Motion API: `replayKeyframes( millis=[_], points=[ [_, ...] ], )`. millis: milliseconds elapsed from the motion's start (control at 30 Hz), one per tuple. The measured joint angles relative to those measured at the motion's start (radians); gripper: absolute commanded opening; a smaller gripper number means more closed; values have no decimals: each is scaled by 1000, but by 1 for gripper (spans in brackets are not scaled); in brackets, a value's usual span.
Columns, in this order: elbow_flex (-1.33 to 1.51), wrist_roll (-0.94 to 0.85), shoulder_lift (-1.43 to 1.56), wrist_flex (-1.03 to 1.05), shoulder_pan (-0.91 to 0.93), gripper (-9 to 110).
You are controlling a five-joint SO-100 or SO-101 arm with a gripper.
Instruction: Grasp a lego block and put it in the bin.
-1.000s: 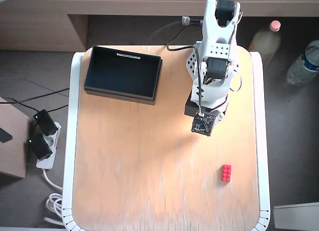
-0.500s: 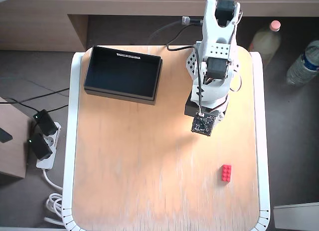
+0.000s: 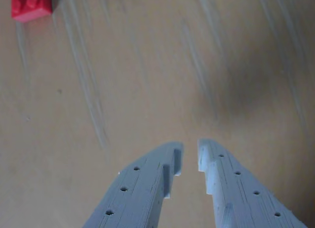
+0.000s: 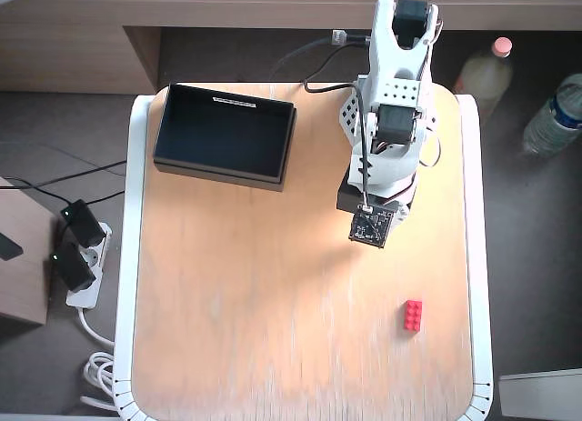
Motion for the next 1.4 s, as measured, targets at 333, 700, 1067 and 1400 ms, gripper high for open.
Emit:
replayKeyframes(
  millis=[333, 700, 1067, 1400],
  points=[
    [0, 133, 0, 0, 0, 0],
    [-12, 176, -6, 0, -5, 0],
    [-206, 132, -253, 0, -40, 0],
    [-477, 95, -543, 0, -110, 0]
  ],
)
